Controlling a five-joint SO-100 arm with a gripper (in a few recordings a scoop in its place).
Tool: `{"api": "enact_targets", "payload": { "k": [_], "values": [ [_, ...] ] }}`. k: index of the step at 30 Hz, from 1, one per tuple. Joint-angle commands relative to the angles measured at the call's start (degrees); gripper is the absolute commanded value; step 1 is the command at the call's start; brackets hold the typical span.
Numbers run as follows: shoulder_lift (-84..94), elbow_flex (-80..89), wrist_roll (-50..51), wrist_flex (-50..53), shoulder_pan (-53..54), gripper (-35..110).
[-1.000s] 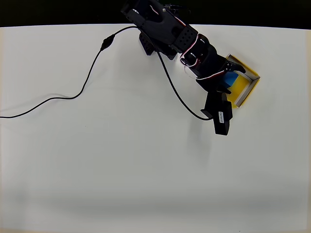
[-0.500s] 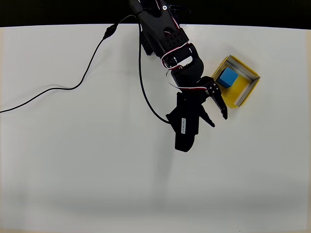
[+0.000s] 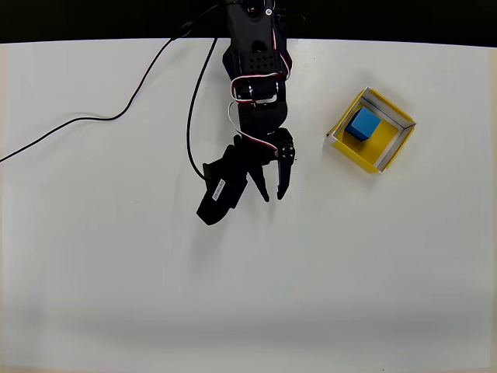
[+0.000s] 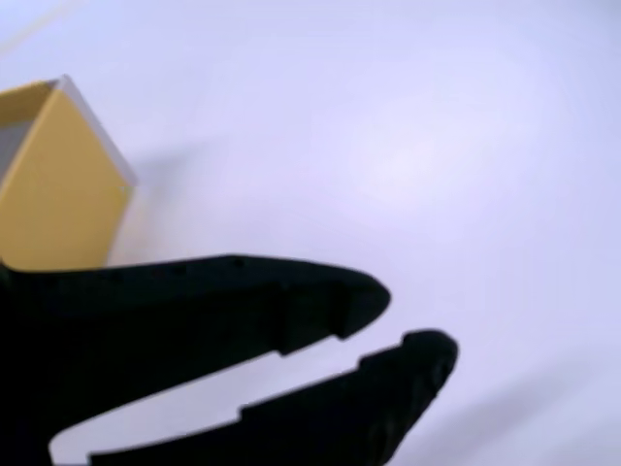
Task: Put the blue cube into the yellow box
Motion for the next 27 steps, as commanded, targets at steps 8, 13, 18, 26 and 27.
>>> {"api": "enact_targets", "payload": {
  "k": [8,13,18,26,27],
  "values": [
    [14.33,1.67,2.55,27.33,6.86,2],
    [15.82,1.67,5.54,35.95,10.11,0],
    [15.82,1.67,10.28,41.92,11.6,0],
    [15.82,1.67,6.94,50.71,11.69,0],
    [15.82,1.67,6.24,50.71,12.04,0]
  ]
}}
